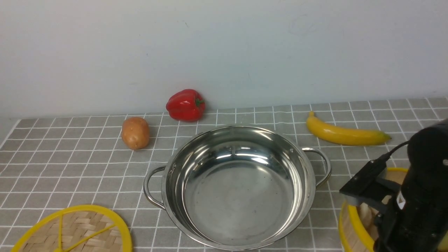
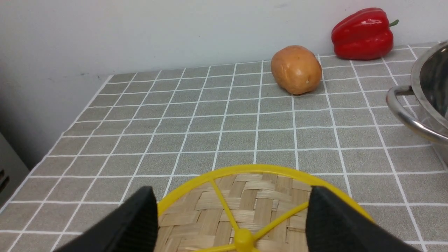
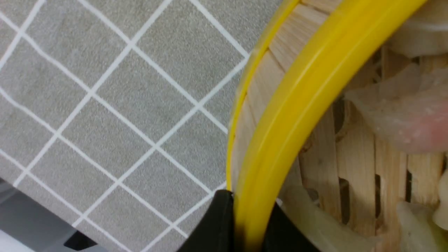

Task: Place the steamer in the pot on the grey tablecloth, and put the lid on the steamer.
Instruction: 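Reach for and grasp the rim of the bamboo steamer holding the buns with the right gripper, then place the bamboo steamer basket of food into the steel pot with the right gripper, then grasp the bamboo steamer lid lying on the table by its centre knob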

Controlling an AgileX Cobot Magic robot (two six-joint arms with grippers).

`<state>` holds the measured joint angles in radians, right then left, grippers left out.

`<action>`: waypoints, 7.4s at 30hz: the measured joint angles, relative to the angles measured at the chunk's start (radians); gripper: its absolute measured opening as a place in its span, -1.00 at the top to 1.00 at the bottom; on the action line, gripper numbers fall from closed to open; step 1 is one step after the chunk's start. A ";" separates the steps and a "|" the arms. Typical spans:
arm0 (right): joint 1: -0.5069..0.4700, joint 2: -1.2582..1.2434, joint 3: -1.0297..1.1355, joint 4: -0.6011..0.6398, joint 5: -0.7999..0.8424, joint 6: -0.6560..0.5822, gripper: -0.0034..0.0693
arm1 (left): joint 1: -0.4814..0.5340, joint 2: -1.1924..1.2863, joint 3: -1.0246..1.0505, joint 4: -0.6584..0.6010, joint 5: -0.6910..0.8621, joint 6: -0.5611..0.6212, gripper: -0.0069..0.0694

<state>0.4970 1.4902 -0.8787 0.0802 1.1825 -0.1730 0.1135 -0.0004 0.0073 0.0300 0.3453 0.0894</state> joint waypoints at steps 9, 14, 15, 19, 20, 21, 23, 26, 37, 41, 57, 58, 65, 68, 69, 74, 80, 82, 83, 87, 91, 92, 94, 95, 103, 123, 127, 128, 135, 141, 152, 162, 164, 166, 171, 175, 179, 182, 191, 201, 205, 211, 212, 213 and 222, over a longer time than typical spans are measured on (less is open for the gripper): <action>0.000 -0.078 0.000 -0.114 0.047 0.043 0.72 | 0.000 0.000 0.000 0.000 0.000 0.000 -0.56; 0.000 -0.091 -0.057 -0.168 0.060 0.054 0.72 | 0.000 0.000 0.000 0.000 0.000 0.000 -0.56; 0.000 -0.092 -0.076 -0.168 0.060 0.054 0.72 | 0.000 0.000 0.000 0.000 0.000 0.000 -0.56; 0.000 -0.093 -0.182 -0.168 0.054 0.035 0.72 | 0.000 0.000 0.000 0.000 0.000 0.000 -0.56; 0.000 -0.093 -0.191 -0.168 0.052 0.035 0.72 | 0.000 0.000 0.000 0.000 0.000 0.000 -0.56; 0.000 -0.093 -0.211 -0.168 0.051 0.033 0.72 | 0.000 0.000 0.000 0.000 0.000 0.000 -0.56; 0.000 -0.093 -0.236 -0.168 0.051 0.025 0.72 | 0.000 0.000 0.000 0.000 0.000 0.000 -0.56; 0.000 -0.093 -0.272 -0.164 0.057 0.011 0.72 | 0.000 0.000 0.000 0.000 0.000 0.000 -0.56; 0.011 -0.035 -0.426 -0.026 0.077 -0.118 0.72 | 0.000 0.000 0.000 0.000 0.000 0.000 -0.56; 0.068 0.023 -0.479 -0.030 0.077 -0.186 0.72 | 0.000 0.000 0.000 0.000 0.000 0.000 -0.56; 0.378 0.304 -0.696 -0.213 0.074 -0.260 0.72 | 0.000 0.000 0.000 0.000 0.000 0.000 -0.56; 0.388 0.319 -0.703 -0.213 0.074 -0.268 0.72 | 0.000 0.000 0.000 0.000 0.000 0.000 -0.56; 0.405 0.409 -0.717 -0.212 0.074 -0.303 0.72 | 0.000 0.000 0.000 0.000 0.000 0.000 -0.56; 0.405 0.441 -0.717 -0.213 0.074 -0.307 0.72 | 0.000 0.000 0.000 0.000 0.000 0.000 -0.56; 0.405 0.450 -0.717 -0.213 0.071 -0.311 0.72 | 0.000 0.000 0.000 0.000 0.000 0.000 -0.56; 0.405 0.467 -0.718 -0.193 0.067 -0.328 0.72 | 0.000 0.000 0.000 0.000 0.000 0.000 -0.56; 0.405 0.467 -0.718 -0.166 0.068 -0.344 0.72 | 0.000 0.000 0.000 0.000 0.000 0.000 -0.56; 0.405 0.467 -0.718 -0.157 0.068 -0.360 0.72 | 0.000 0.000 0.000 0.000 0.000 0.000 -0.56; 0.405 0.467 -0.718 -0.152 0.068 -0.365 0.72 | 0.000 0.000 0.000 0.000 0.000 0.000 -0.56; 0.405 0.471 -0.718 -0.157 0.068 -0.377 0.72 | 0.000 0.000 0.000 0.000 0.000 0.000 -0.56; 0.405 0.496 -0.718 -0.162 0.068 -0.383 0.72 | 0.000 0.000 0.000 0.000 0.000 0.000 -0.56; 0.405 0.504 -0.718 -0.162 0.068 -0.383 0.72 | 0.000 0.000 0.000 0.000 0.000 0.000 -0.56; 0.405 0.522 -0.718 -0.162 0.068 -0.384 0.72 | 0.000 0.000 0.000 0.000 0.000 0.000 -0.56; 0.405 0.538 -0.718 -0.162 0.068 -0.386 0.72 | 0.000 0.000 0.000 0.000 0.000 0.000 -0.56; 0.406 0.560 -0.718 -0.165 0.056 -0.394 0.72 | 0.000 0.000 0.000 0.000 0.000 0.000 -0.56; 0.406 0.532 -0.789 -0.191 0.046 -0.337 -0.74 | 0.000 0.000 0.000 0.000 0.000 0.000 -0.56; 0.406 0.500 -0.822 -0.191 0.046 -0.314 -0.74 | 0.000 0.000 0.000 0.000 0.000 0.000 -0.56; 0.406 0.492 -0.829 -0.191 0.047 -0.304 -0.71 | 0.000 0.000 0.000 0.000 0.000 0.000 -0.56; 0.406 0.404 -0.863 -0.199 0.048 -0.162 -0.26 | 0.000 0.000 0.000 0.000 0.000 0.000 -0.56; 0.406 0.244 -0.869 -0.347 0.047 0.047 0.80 | 0.000 0.000 0.000 0.000 0.000 0.000 -0.56; 0.406 0.045 -0.871 -0.435 0.008 0.382 0.94 | 0.000 0.000 0.000 0.000 0.000 0.000 -0.56; 0.400 -0.007 -0.809 -0.438 -0.084 0.429 0.89 | 0.000 0.000 0.000 0.000 0.000 0.000 -0.56; 0.375 -0.080 -0.724 -0.434 -0.145 0.431 0.88 | 0.000 0.000 0.000 0.000 0.000 0.000 -0.56; 0.310 -0.201 -0.549 -0.405 -0.272 0.440 0.86 | 0.000 0.000 0.000 0.000 0.000 0.000 -0.56; 0.064 -0.499 -0.163 -0.339 -0.539 0.452 0.80 | 0.000 0.000 0.000 0.000 0.000 0.000 -0.56; -0.173 -0.743 0.132 -0.320 -0.680 0.459 0.74 | 0.000 0.000 0.000 0.000 0.000 0.000 -0.56; -0.359 -0.994 0.363 -0.320 -0.743 0.480 0.68 | 0.000 0.000 0.000 0.000 0.000 0.000 -0.56; -0.422 -1.144 0.469 -0.317 -0.789 0.500 0.65 | 0.000 0.000 0.000 0.000 0.000 0.000 -0.56; -0.450 -1.465 0.770 -0.311 -0.935 0.589 0.51 | 0.000 0.000 0.000 0.000 0.000 0.000 -0.56; -0.450 -1.485 0.886 -0.320 -0.910 0.612 0.38 | 0.000 0.000 0.000 0.000 0.000 0.000 -0.56; -0.454 -1.485 0.886 -0.322 -0.869 0.611 0.32 | 0.000 0.000 0.000 0.000 0.000 0.000 -0.56; -0.461 -1.486 0.886 -0.316 -0.855 0.611 0.28 | 0.000 0.000 0.000 0.000 0.000 0.000 -0.56; -0.461 -1.486 0.886 -0.314 -0.854 0.611 0.28 | 0.000 0.000 0.000 0.000 0.000 0.000 -0.56; -0.461 -1.486 0.886 -0.310 -0.854 0.611 0.27 | 0.000 0.000 0.000 0.000 0.000 0.000 -0.56; -0.461 -1.486 0.887 -0.260 -0.850 0.550 0.25 | 0.000 0.000 0.000 0.000 0.000 0.000 -0.56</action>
<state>0.0362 0.0042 0.0081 -0.1802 0.3322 0.3773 0.1135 -0.0004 0.0073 0.0300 0.3453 0.0894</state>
